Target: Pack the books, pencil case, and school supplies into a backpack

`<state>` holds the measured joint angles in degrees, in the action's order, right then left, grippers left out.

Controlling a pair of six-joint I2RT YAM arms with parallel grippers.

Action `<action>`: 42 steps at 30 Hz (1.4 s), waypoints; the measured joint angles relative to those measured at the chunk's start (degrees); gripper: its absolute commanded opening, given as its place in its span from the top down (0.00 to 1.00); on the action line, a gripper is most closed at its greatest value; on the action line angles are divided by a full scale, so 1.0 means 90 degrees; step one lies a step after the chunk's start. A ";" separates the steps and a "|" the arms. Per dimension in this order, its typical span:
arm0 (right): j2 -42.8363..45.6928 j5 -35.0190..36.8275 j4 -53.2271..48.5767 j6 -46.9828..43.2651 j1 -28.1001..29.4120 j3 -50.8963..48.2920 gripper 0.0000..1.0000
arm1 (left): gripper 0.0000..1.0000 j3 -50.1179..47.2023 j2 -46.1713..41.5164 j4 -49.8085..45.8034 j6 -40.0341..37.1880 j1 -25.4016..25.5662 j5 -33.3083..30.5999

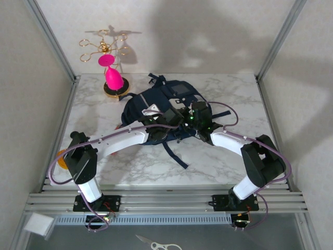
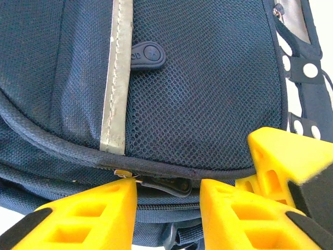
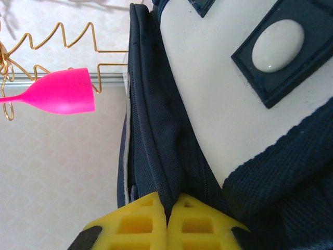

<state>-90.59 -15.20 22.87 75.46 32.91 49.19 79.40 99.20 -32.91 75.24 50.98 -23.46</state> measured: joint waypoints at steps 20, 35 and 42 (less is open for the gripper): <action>-0.0027 -0.0002 0.0053 0.0024 0.0005 0.0000 1.00 | 0.55 -0.0350 -0.0063 0.0124 0.0600 -0.0027 0.0177; -0.0027 0.0032 0.0194 0.0070 0.0027 0.0000 1.00 | 0.58 0.0189 0.0068 0.0078 0.0624 -0.0051 0.0124; -0.0027 0.0017 0.0194 0.0100 0.0034 0.0000 1.00 | 0.66 0.0189 0.0068 0.0083 0.0665 -0.0109 0.0126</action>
<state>-90.83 -15.05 24.62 76.36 33.21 49.19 81.10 99.81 -32.16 81.23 50.00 -22.33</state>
